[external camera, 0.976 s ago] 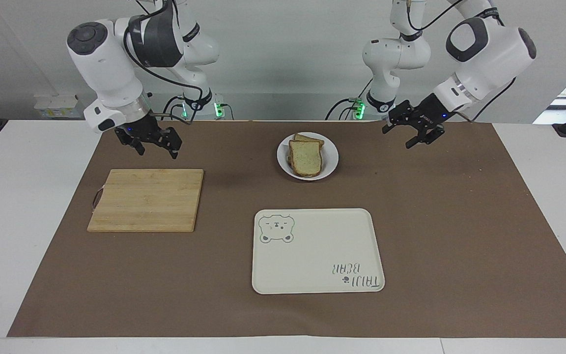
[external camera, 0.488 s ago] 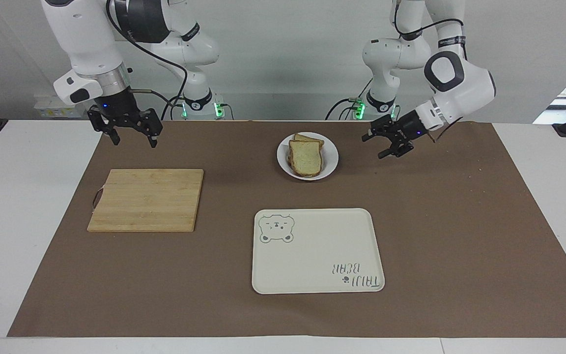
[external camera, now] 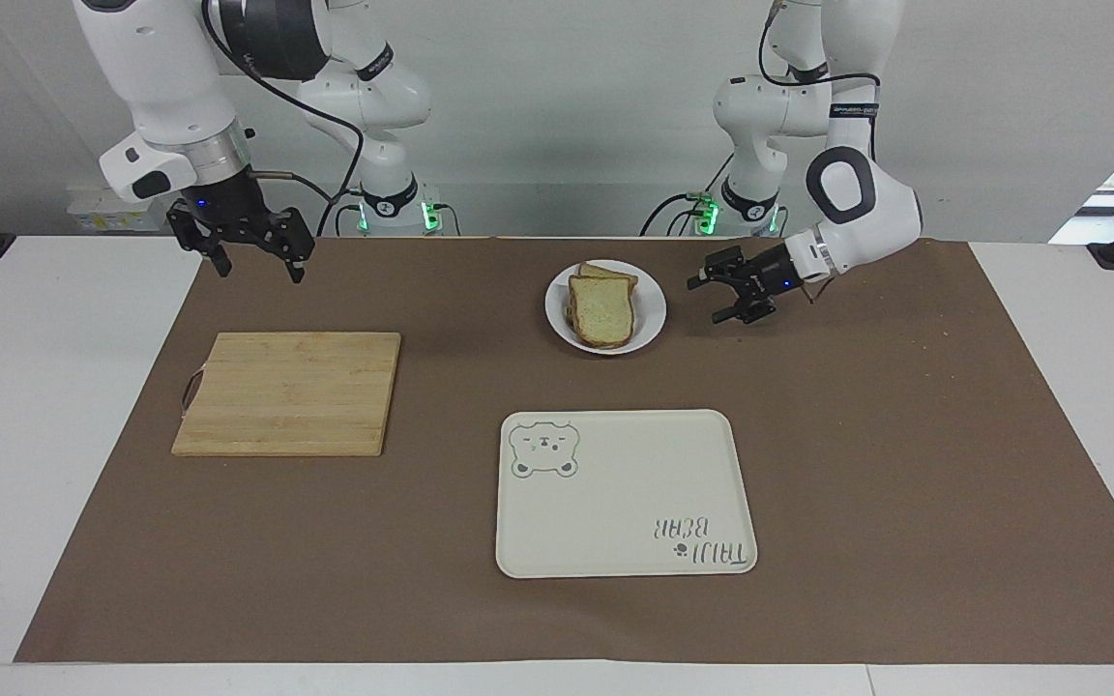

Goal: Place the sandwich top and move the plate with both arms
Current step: 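Withdraw the right gripper while the left gripper reaches the plate rim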

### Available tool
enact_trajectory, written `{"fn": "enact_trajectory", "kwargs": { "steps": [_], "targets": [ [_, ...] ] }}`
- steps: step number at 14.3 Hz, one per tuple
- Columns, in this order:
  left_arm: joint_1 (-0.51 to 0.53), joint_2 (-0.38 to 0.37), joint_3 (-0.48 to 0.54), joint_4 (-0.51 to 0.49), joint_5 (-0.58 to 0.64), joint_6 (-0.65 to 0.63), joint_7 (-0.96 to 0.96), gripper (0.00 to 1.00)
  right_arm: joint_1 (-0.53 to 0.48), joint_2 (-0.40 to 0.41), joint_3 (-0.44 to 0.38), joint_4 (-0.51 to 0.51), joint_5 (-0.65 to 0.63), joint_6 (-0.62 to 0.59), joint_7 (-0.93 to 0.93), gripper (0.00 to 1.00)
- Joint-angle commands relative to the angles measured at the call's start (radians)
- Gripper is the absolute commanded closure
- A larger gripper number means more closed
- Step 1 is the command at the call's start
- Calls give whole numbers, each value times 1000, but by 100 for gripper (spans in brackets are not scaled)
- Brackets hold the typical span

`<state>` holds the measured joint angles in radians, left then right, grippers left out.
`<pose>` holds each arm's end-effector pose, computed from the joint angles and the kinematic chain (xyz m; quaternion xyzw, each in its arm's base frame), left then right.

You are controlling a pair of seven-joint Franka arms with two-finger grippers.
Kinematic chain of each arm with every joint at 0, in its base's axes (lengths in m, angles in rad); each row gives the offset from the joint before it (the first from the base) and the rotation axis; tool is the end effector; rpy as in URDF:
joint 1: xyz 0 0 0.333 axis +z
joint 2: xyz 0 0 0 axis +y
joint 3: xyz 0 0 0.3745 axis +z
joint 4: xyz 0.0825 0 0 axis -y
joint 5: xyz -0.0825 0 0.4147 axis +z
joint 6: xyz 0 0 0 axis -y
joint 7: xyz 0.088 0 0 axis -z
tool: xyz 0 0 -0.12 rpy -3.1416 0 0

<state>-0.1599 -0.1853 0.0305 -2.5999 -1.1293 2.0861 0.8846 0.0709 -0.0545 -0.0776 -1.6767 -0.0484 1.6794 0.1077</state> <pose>0.4094 -0.1091 0.3428 0.8906 -0.1107 0.0249 0.4404 0.5751 -0.0105 0.6578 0.9978 -0.0552 0.0296 0.0205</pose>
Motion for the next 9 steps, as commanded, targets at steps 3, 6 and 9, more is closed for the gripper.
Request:
{"fn": "enact_trajectory", "kwargs": {
  "steps": [3, 6, 9],
  "targets": [
    [-36, -54, 11, -103, -62, 55, 22, 30, -16, 2, -11, 106, -33, -55, -45, 0],
    [-131, -23, 11, -109, -117, 141, 20, 32, -19, -13, -13, 78, -13, -47, -54, 0],
    [-188, 23, 11, -114, -211, 178, 22, 32, -17, -25, -11, 32, -13, -52, -56, 0]
  ]
}}
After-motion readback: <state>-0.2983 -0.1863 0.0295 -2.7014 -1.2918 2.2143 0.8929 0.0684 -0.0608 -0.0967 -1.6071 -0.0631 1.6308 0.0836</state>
